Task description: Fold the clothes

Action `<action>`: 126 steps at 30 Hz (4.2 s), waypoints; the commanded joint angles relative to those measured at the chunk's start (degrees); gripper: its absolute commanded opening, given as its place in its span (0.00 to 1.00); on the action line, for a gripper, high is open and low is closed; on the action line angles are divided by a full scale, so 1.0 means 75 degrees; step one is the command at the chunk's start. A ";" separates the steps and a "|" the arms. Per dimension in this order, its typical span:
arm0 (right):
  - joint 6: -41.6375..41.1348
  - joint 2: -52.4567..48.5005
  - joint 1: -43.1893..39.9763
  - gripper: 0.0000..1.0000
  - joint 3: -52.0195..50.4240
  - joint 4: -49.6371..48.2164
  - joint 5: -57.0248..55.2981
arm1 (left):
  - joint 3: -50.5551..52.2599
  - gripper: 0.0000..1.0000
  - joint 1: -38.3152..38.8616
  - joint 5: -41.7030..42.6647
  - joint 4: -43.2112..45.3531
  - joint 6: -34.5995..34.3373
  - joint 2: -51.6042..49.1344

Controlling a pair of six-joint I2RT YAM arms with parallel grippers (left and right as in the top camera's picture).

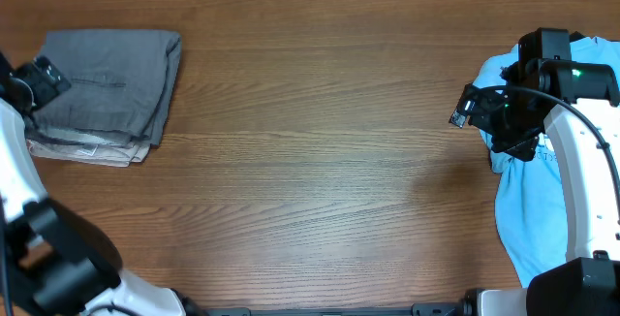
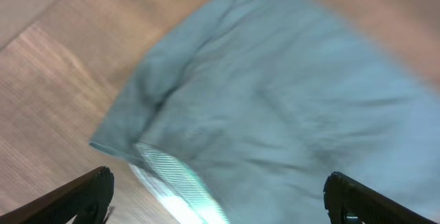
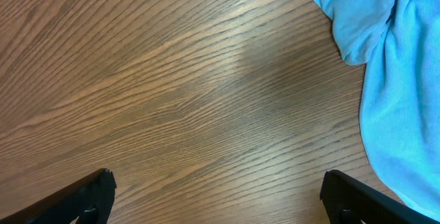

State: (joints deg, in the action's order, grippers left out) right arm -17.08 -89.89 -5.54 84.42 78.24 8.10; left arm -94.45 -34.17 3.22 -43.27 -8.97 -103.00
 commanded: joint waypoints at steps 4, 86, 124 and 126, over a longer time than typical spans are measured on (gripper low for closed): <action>0.0026 0.0017 0.0000 1.00 0.0125 -0.0023 -0.0052 | -0.0207 1.00 0.0991 0.1207 -0.0495 -0.0539 0.1638; 0.0140 1.0663 0.1533 1.00 -0.2028 -0.0589 -0.0475 | -0.0181 1.00 0.2218 0.1174 -0.1655 -0.0233 0.1647; 0.0268 1.1957 0.1530 1.00 -1.1197 -1.1890 -0.0516 | -0.0181 1.00 0.2218 0.1174 -0.1655 -0.0233 0.1647; 0.0437 1.1957 0.1530 1.00 -1.1199 -1.1538 -0.0504 | -0.0181 1.00 0.2218 0.1172 -0.1655 -0.0233 0.1647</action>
State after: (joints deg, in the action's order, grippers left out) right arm -15.84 -0.80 5.67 1.17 -9.87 5.04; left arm -95.72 -17.63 11.42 -55.77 -11.62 -90.39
